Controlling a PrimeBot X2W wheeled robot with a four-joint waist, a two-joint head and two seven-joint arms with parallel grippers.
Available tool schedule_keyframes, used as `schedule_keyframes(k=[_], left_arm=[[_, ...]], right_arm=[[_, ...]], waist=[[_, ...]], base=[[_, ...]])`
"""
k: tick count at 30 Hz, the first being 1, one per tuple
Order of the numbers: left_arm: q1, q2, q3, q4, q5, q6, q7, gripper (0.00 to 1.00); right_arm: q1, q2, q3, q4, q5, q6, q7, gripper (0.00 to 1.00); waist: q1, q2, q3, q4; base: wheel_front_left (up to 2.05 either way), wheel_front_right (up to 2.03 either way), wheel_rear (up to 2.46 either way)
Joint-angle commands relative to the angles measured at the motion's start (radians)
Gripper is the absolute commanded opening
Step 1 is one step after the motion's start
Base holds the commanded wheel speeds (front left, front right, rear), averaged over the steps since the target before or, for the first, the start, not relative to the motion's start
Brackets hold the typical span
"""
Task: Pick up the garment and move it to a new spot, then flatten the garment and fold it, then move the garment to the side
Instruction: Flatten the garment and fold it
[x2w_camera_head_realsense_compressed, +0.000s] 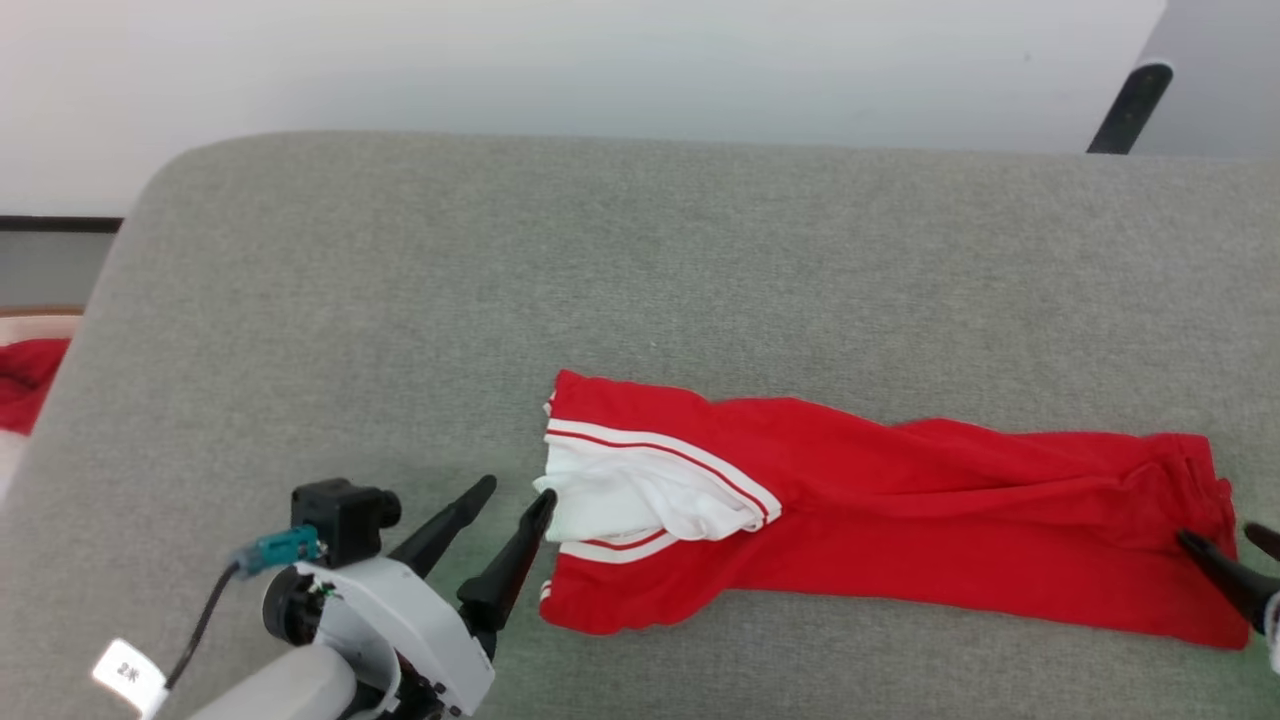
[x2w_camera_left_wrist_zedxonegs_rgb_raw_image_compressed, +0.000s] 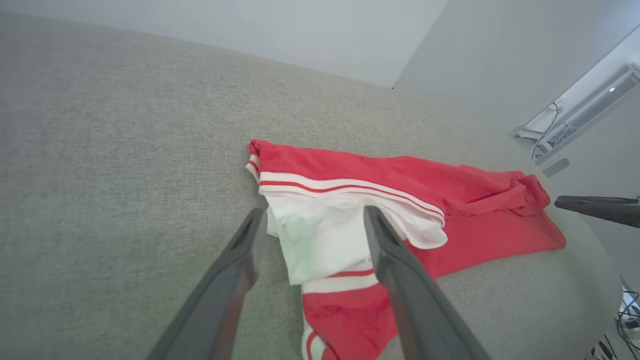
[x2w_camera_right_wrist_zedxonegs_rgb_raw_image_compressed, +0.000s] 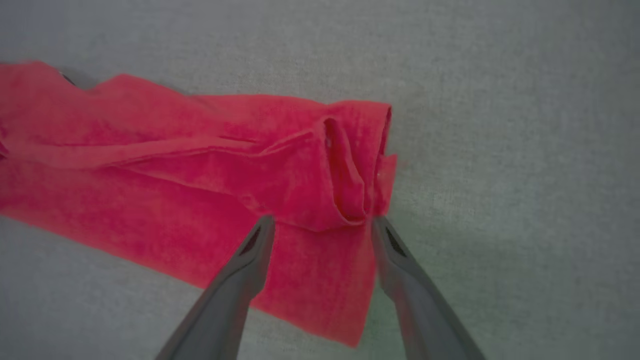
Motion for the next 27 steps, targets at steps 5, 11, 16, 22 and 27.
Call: schedule_keyframes(k=[5, 11, 16, 22, 27], left_arm=[[0.068, -0.05, 0.11, -0.039, 0.082, 0.097, -0.028, 1.0], [0.152, -0.135, 0.295, -0.088, 0.234, 0.132, -0.027, 1.0], [0.189, -0.187, 0.38, -0.109, 0.445, 0.152, -0.028, 1.0], [0.206, -0.256, 0.458, -0.12, 0.622, 0.152, -0.027, 1.0], [0.226, -0.329, 0.515, -0.1, 0.713, 0.11, -0.027, 1.0]], right_arm=[[0.052, -0.026, -0.088, 0.01, 0.036, 0.0, 0.114, 1.0], [0.036, -0.036, -0.143, 0.031, 0.039, 0.0, 0.208, 1.0], [-0.015, -0.03, -0.17, 0.062, 0.02, 0.0, 0.287, 1.0], [-0.062, 0.001, -0.189, 0.109, -0.004, 0.0, 0.377, 1.0], [-0.061, 0.032, -0.199, 0.128, -0.037, 0.0, 0.429, 1.0]], waist=[[0.0, 0.0, 0.012, 0.048], [0.0, 0.0, 0.04, 0.08], [0.0, 0.0, 0.062, 0.107], [0.0, 0.0, 0.083, 0.135], [0.0, 0.0, 0.111, 0.153]], base=[[0.0, 0.0, 0.0], [0.0, 0.0, 0.0], [0.0, 0.0, 0.0], [0.0, 0.0, 0.0], [0.0, 0.0, 0.0]])
